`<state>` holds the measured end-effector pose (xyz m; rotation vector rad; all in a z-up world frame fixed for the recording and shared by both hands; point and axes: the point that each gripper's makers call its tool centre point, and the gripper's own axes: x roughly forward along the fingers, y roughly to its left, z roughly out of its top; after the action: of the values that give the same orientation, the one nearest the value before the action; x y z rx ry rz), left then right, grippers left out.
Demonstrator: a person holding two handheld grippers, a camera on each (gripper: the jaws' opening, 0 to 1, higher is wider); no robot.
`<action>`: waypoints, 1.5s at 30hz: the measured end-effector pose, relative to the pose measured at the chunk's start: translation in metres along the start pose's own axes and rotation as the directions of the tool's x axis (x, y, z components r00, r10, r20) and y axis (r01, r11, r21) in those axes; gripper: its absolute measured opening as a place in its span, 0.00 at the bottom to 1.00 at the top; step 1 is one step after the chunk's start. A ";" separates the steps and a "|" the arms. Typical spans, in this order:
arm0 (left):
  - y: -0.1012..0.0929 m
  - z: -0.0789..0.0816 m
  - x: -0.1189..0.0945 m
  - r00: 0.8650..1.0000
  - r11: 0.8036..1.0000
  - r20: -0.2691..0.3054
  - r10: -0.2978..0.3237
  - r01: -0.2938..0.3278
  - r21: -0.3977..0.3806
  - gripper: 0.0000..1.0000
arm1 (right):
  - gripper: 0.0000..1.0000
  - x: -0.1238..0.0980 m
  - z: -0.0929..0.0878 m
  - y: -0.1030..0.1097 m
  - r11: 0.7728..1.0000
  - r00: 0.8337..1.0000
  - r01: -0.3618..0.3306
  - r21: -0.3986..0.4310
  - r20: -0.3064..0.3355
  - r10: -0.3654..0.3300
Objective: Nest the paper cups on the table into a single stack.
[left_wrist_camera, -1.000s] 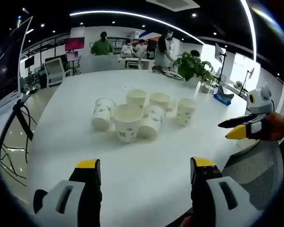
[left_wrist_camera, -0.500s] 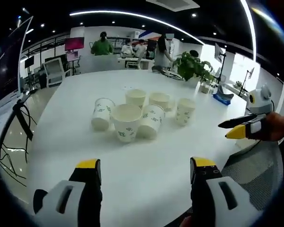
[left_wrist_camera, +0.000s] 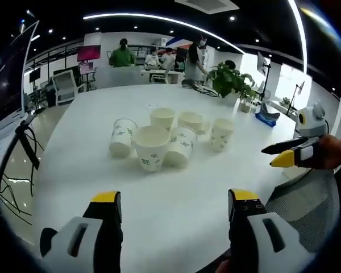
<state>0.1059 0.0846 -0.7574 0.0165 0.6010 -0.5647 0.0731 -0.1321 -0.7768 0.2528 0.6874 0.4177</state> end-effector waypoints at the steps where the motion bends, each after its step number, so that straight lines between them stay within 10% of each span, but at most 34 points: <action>1: 0.000 0.000 0.000 1.000 1.000 0.001 0.000 0.000 0.000 0.76 | 0.87 0.001 0.000 0.000 1.000 1.000 -0.001 -0.001 0.000 0.001; 45: 0.009 -0.010 0.002 1.000 1.000 -0.001 0.010 -0.010 -0.020 0.75 | 0.86 0.000 0.007 -0.003 1.000 1.000 0.016 -0.015 -0.001 -0.016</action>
<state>0.1064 0.0926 -0.7687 0.0007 0.6074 -0.5494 0.0784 -0.1353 -0.7721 0.2326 0.6864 0.4079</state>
